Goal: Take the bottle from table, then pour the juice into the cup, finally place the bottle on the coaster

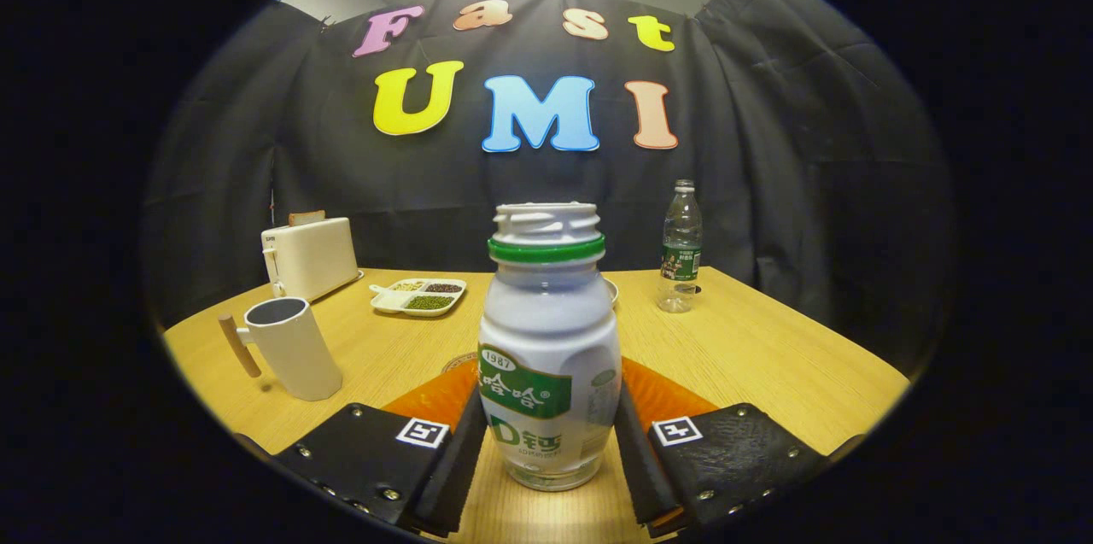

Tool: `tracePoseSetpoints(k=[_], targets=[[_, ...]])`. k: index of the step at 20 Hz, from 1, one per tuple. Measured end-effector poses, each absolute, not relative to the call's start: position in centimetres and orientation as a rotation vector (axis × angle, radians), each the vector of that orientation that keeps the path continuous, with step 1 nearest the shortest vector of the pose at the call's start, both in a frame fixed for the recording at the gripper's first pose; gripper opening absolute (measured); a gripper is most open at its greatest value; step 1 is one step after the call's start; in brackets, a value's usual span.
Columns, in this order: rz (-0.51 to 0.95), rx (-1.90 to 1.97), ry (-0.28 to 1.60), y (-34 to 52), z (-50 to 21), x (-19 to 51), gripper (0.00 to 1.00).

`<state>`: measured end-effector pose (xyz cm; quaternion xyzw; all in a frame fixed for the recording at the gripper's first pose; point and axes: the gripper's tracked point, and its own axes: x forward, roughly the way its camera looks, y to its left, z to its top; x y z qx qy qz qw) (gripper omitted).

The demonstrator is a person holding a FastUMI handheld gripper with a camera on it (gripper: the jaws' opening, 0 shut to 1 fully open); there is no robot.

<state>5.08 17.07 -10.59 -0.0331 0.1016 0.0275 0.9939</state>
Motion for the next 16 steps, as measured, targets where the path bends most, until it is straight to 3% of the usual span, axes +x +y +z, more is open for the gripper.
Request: tracePoseSetpoints(k=[16], targets=[[0.165,-0.411,0.142,22.7,-6.3,7.3,0.72]])
